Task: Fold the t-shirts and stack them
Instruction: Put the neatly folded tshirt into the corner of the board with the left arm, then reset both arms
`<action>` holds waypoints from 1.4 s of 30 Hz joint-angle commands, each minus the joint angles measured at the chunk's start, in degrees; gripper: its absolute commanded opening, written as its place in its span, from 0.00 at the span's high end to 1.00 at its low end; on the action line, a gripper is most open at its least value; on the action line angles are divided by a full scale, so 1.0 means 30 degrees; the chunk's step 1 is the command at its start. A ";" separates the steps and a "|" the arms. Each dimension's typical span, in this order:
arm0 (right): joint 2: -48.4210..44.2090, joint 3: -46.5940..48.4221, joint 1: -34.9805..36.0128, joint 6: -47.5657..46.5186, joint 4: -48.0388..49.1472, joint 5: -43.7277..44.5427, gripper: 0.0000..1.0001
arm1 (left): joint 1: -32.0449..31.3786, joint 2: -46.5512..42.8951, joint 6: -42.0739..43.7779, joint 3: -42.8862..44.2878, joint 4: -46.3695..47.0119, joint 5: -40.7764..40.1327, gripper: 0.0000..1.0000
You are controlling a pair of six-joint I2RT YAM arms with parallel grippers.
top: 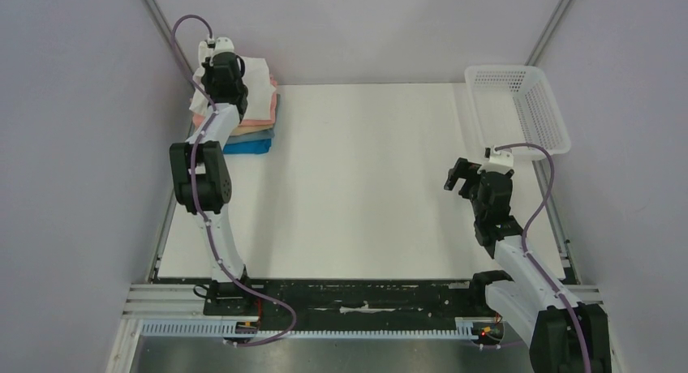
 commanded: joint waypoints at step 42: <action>-0.8281 -0.4364 0.0468 0.1122 -0.1101 -0.0558 0.02 | -1.0028 -2.5718 -1.7476 -2.5062 -0.5665 0.6933 0.17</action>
